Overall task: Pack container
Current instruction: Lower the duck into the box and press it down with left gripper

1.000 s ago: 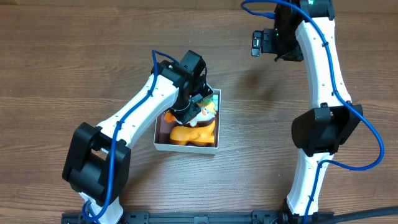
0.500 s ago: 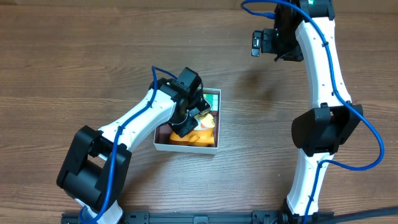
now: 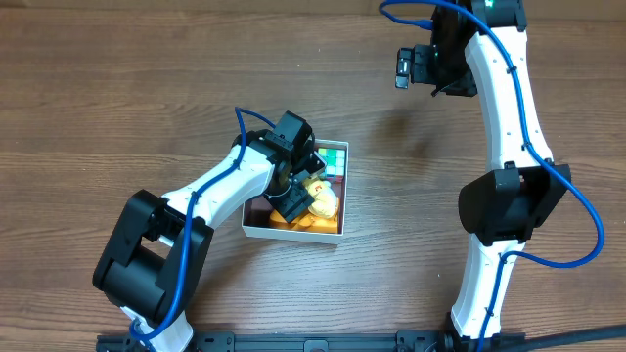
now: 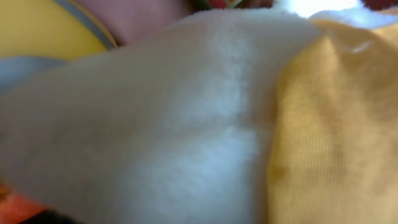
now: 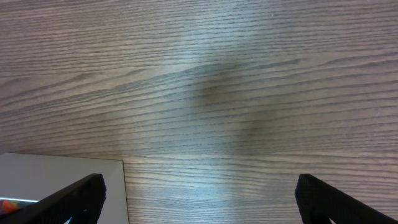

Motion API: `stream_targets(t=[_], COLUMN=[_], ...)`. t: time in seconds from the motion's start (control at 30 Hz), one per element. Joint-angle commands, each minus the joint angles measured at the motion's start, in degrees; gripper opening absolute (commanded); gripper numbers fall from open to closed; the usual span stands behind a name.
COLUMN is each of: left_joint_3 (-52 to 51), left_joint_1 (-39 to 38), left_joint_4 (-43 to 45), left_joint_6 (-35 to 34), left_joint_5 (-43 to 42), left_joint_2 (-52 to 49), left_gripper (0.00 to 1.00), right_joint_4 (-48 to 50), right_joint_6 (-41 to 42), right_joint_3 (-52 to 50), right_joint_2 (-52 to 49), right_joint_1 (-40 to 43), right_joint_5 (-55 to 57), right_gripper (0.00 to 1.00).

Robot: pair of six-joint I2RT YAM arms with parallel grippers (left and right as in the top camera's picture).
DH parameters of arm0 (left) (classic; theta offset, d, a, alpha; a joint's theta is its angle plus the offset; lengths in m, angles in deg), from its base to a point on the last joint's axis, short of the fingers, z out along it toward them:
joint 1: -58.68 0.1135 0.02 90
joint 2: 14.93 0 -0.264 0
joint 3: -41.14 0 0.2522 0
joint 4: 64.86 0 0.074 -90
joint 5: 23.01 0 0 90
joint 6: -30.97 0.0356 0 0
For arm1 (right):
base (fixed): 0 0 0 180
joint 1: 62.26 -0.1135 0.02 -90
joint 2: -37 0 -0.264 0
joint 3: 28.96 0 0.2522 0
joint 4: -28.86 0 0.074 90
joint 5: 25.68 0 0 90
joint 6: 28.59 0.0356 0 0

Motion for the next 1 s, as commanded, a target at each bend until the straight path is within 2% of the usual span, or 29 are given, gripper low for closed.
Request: stream_targets(t=[0.0, 0.3, 0.97], left_joint_3=[-1.99, 7.5, 10.25], left_joint_1=[-0.26, -0.13, -0.09], left_joint_4=[-1.27, -5.42, -10.14], left_joint_6=[-0.76, -2.27, -3.37], left_joint_5=[1.55, 2.99, 2.93], left_joint_2=[-2.51, -2.49, -2.49], left_gripper=[0.83, 0.81, 0.76], right_joint_4=[0.26, 0.26, 0.26], right_joint_6=[0.48, 0.48, 0.48], right_joint_3=[1.25, 1.25, 1.25], right_joint_2=[0.52, 0.52, 0.52], right_joint_1=[-0.09, -0.09, -0.09], right_joint_5=[0.72, 0.72, 0.72], right_gripper=[1.0, 1.0, 1.0])
